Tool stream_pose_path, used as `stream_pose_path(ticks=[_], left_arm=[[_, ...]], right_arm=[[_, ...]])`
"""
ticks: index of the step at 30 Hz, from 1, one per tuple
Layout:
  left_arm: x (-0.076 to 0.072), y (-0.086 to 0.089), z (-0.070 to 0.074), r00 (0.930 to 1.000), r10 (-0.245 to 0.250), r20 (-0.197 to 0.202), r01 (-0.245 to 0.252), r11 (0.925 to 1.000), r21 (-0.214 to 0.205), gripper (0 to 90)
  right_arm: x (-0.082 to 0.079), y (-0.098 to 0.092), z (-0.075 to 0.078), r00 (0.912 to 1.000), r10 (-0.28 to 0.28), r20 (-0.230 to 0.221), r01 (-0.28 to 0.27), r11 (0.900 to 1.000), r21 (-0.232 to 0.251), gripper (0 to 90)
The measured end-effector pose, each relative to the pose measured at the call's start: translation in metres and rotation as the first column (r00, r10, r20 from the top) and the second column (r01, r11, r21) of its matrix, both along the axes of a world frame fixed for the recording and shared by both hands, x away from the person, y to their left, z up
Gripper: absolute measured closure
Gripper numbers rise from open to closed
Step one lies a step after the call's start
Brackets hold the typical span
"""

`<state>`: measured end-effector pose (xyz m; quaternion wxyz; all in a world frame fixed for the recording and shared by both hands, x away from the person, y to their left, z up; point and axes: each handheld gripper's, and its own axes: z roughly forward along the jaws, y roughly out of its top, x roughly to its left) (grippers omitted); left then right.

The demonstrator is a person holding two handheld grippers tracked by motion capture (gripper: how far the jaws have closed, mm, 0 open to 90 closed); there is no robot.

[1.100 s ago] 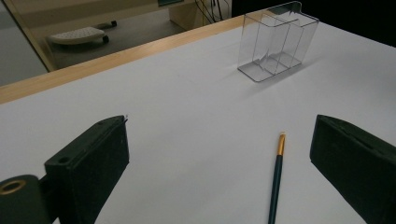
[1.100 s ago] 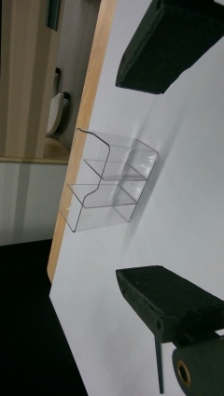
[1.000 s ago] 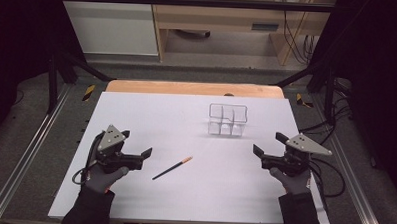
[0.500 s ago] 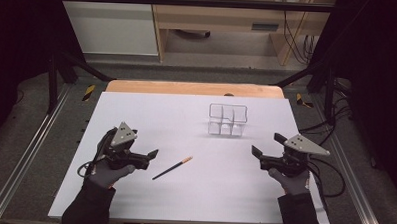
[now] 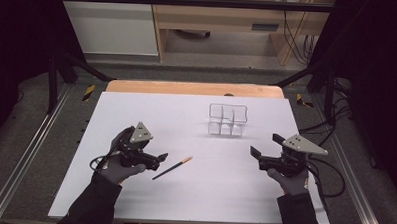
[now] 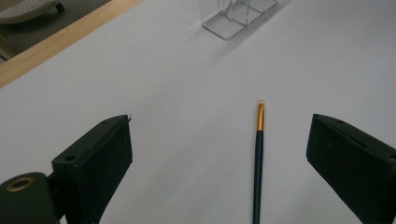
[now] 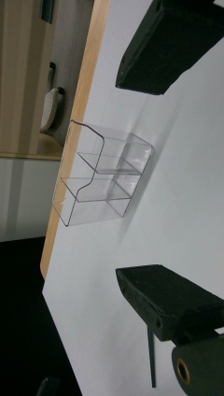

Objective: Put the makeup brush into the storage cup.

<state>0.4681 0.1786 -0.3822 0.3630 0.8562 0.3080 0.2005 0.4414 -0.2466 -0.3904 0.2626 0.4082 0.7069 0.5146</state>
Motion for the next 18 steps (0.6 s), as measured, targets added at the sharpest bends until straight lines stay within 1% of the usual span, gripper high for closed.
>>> stream_pose_path(ticks=[3, 7, 10, 11, 12, 15, 18], left_arm=[[0.001, -0.003, -0.001, 0.9999, -0.004, -0.010, 0.004, 1.0000, 0.005, 6.5], [0.005, -0.010, -0.004, 0.9992, -0.020, -0.035, 0.021, 0.9992, 0.035, 7.0], [0.007, -0.012, -0.006, 0.9985, -0.029, -0.046, 0.031, 0.9985, 0.046, 7.4], [0.008, -0.014, -0.006, 0.9979, -0.035, -0.055, 0.038, 0.9977, 0.055, 7.6], [0.010, -0.017, -0.007, 0.9964, -0.046, -0.071, 0.051, 0.9962, 0.071, 8.0], [0.011, -0.022, -0.009, 0.9947, -0.057, -0.085, 0.065, 0.9942, 0.086, 8.4], [0.013, -0.026, -0.010, 0.9939, -0.062, -0.091, 0.071, 0.9928, 0.096, 9.2]], right_arm=[[0.000, 0.000, 0.000, 1.0000, 0.001, -0.003, -0.001, 1.0000, -0.001, 8.8], [0.000, 0.000, 0.000, 1.0000, 0.003, -0.007, -0.003, 1.0000, 0.002, 8.8], [0.000, 0.000, 0.000, 0.9999, 0.006, -0.010, -0.006, 1.0000, -0.002, 8.8], [0.001, 0.001, -0.001, 0.9999, 0.007, -0.012, -0.007, 1.0000, -0.004, 8.8], [0.001, 0.001, -0.001, 0.9999, 0.008, -0.013, -0.008, 1.0000, -0.004, 8.8], [0.001, 0.001, -0.001, 0.9998, 0.006, -0.018, -0.006, 1.0000, -0.002, 8.7], [0.001, 0.001, -0.001, 0.9998, 0.008, -0.016, -0.008, 1.0000, 0.001, 8.7]])
